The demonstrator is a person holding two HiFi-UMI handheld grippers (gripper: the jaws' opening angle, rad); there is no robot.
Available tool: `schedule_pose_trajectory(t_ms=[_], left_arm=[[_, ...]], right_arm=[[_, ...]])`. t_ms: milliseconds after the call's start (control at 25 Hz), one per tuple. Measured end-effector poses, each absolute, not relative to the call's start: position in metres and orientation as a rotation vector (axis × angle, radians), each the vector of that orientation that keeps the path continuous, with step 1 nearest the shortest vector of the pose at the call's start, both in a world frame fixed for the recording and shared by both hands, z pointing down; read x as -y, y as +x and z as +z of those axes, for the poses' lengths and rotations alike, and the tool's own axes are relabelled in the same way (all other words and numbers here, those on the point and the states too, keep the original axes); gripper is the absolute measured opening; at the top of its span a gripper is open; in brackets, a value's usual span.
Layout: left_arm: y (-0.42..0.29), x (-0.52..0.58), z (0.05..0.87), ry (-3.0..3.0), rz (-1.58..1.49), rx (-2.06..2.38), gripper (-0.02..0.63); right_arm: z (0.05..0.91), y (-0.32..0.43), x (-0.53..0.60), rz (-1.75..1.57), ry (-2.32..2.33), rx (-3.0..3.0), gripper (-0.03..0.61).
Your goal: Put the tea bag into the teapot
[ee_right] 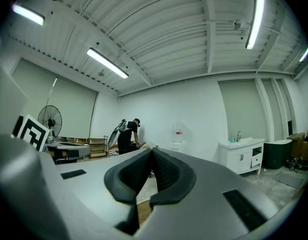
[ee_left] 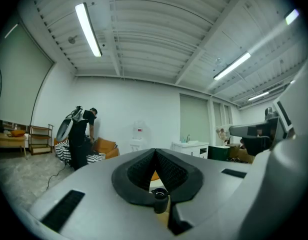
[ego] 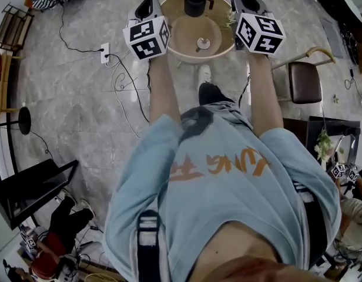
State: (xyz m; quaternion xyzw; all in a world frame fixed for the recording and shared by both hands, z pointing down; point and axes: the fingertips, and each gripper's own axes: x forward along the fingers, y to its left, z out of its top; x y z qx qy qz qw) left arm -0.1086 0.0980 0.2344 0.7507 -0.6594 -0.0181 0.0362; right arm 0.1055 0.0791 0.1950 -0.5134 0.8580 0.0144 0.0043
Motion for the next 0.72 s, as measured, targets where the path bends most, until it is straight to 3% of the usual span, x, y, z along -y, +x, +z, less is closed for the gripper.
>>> schedule_pose_trajectory(t_ms=[280, 520, 720], left_arm=[[-0.085, -0.038, 0.293, 2.383, 0.233, 1.984, 0.025], [-0.088, 0.038, 0.361, 2.267, 0.307, 1.924, 0.025], [-0.036, 0.129, 0.416, 2.284, 0.463, 1.748, 0.025]], right_arm=[[0.238, 0.100, 0.000, -0.099, -1.590, -2.706, 0.014], [0.310, 0.105, 0.086, -0.294, -1.616, -2.733, 0.014], [0.367, 0.140, 0.172, -0.472, -1.704, -2.710, 0.014]])
